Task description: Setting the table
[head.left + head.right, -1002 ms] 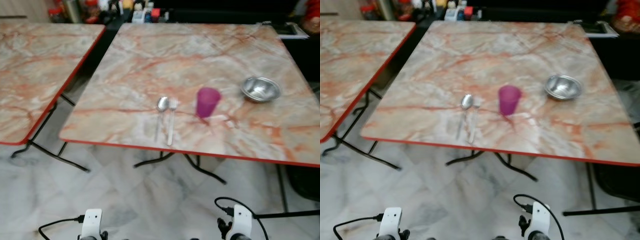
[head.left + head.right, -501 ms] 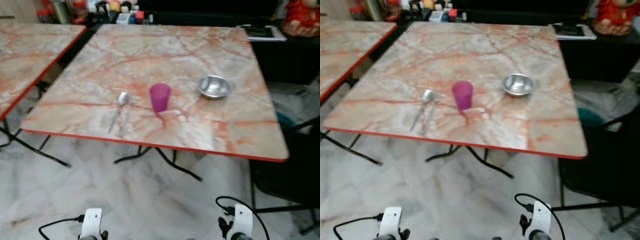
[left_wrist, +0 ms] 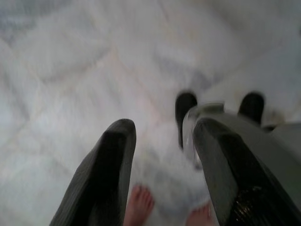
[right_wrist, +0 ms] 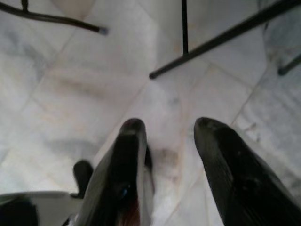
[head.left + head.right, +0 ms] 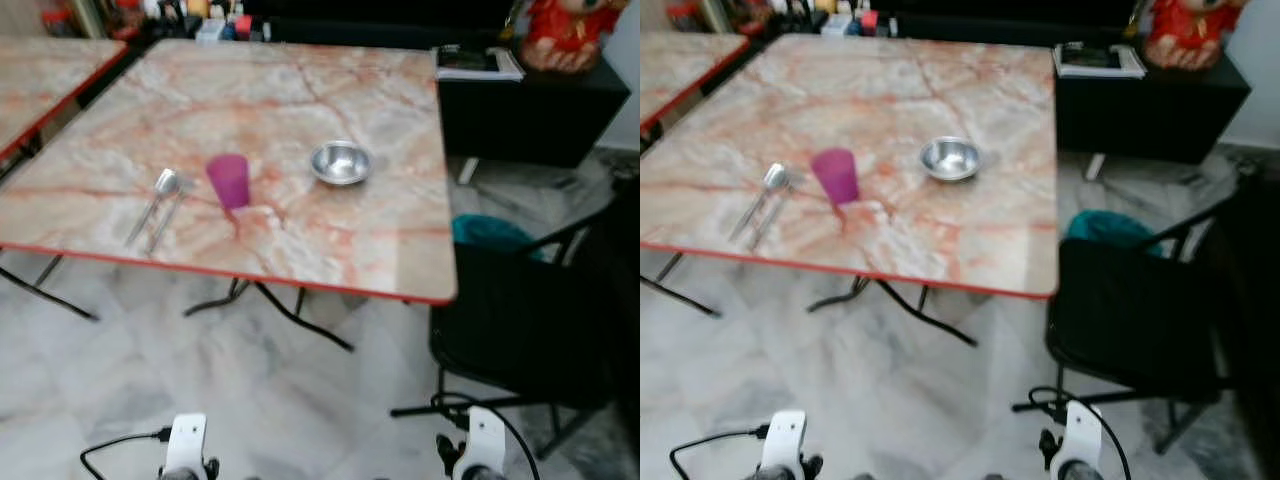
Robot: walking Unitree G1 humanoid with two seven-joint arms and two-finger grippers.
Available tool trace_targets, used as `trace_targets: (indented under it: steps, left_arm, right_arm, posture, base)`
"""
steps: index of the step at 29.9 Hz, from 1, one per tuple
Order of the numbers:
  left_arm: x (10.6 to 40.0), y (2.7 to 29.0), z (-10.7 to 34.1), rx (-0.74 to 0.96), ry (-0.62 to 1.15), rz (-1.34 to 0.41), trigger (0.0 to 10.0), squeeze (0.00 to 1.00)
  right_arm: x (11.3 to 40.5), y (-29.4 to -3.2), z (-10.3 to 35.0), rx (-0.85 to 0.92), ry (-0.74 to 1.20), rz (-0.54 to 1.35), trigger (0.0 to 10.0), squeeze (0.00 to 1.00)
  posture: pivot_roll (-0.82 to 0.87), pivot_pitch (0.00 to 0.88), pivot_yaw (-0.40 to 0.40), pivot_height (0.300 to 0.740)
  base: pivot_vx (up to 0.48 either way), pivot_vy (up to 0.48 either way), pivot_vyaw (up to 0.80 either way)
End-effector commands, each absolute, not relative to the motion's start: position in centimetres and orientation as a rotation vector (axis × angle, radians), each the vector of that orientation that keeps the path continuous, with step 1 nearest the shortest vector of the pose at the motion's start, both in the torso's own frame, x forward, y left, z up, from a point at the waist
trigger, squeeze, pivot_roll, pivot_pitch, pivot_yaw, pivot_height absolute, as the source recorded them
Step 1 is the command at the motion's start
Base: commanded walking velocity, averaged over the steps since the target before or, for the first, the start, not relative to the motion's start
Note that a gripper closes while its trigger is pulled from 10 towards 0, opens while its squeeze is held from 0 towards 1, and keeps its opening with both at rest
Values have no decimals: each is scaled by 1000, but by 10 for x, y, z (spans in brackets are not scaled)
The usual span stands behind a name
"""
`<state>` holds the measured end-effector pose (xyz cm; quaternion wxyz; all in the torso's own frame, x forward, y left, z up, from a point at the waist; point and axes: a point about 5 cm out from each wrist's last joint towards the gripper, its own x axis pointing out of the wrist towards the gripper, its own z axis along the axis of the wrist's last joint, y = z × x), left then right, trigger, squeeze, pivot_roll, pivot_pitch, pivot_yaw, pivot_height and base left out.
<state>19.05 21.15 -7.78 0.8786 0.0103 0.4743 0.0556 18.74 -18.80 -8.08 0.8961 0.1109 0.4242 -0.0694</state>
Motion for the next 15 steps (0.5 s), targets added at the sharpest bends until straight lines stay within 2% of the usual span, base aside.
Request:
trace_targets:
  steps: [1, 15]
  left_arm:
    - [186, 212, -80, 22, 1008, 121, 10000, 0]
    - [184, 212, -81, 3, 1008, 135, 10000, 0]
  right_arm:
    - [180, -189, -84, 225, 902, -147, 10000, 0]
    - [177, -191, -86, 221, 918, -145, 10000, 0]
  posture:
    - [-63, 154, -2, 740]
    - [-64, 132, -4, 740]
  base:
    - [0, 0, 0]
    - [0, 0, -30]
